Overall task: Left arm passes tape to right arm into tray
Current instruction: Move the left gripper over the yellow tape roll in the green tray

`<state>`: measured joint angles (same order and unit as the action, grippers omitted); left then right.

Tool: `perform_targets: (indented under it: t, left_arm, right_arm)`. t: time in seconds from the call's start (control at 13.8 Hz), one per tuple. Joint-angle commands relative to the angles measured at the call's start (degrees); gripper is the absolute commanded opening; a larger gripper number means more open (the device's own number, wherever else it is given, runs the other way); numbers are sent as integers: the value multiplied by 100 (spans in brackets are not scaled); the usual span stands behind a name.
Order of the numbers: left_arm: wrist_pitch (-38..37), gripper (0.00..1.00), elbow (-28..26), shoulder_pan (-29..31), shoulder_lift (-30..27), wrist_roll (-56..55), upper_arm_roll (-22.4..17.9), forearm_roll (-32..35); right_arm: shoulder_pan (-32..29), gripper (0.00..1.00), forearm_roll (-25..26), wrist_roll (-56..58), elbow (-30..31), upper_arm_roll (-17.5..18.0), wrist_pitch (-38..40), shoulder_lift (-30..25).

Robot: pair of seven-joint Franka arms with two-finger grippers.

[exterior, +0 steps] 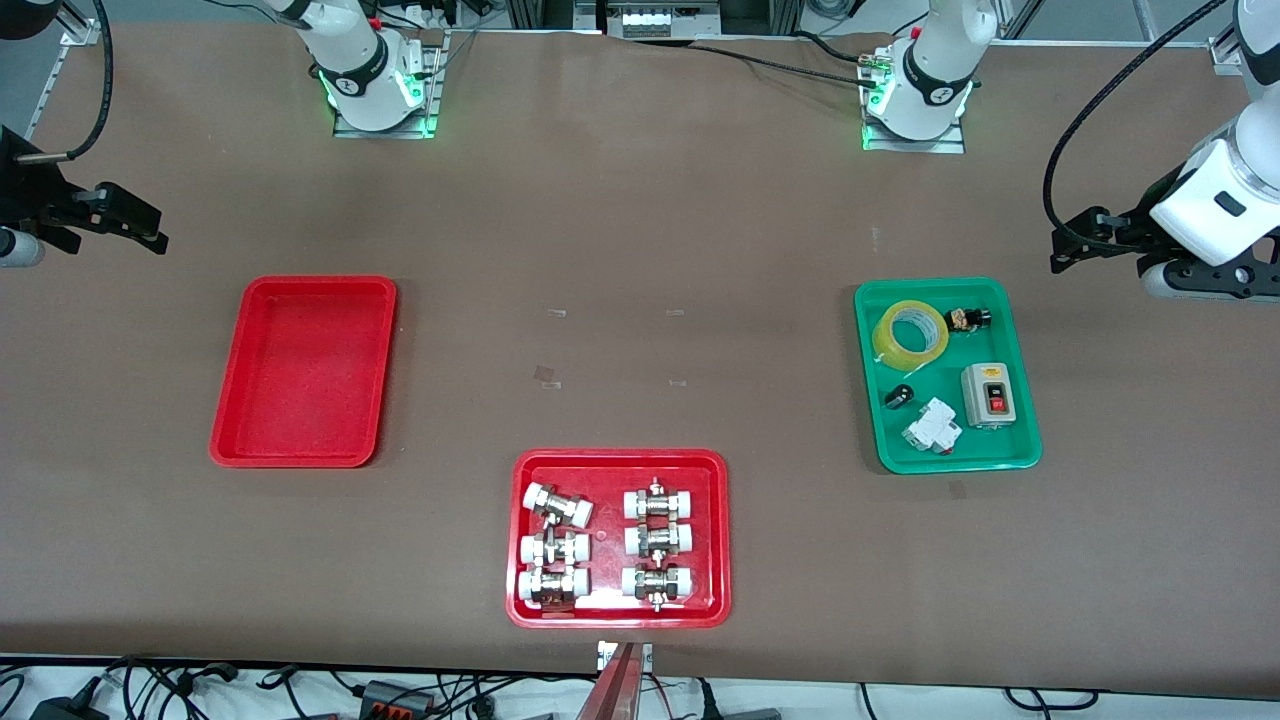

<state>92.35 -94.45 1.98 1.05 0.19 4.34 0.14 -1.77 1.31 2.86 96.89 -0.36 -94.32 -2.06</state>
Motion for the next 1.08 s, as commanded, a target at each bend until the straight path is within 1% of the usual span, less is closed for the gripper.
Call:
perform_targets:
  t: [0.0,0.43,0.58,0.87,1.01]
  left_arm:
    - [-95,100,50,-14,-61,7,14,91]
    - [-60,100,67,-14,-52,-55,5,56]
    - [-42,100,207,13,-9,-72,5,-14]
    - [-42,100,742,13,596,-72,-30,-155]
    - [-42,100,797,-5,1079,-63,-30,-102]
  right_arm:
    - [-7,100,-52,39,128,0,45,-189]
    - [-8,100,-61,39,120,0,37,-172]
    - [-8,100,-61,39,120,0,36,-172]
    - [-16,100,-61,21,84,-8,45,-163]
    - [-16,100,-61,39,84,0,54,-137]
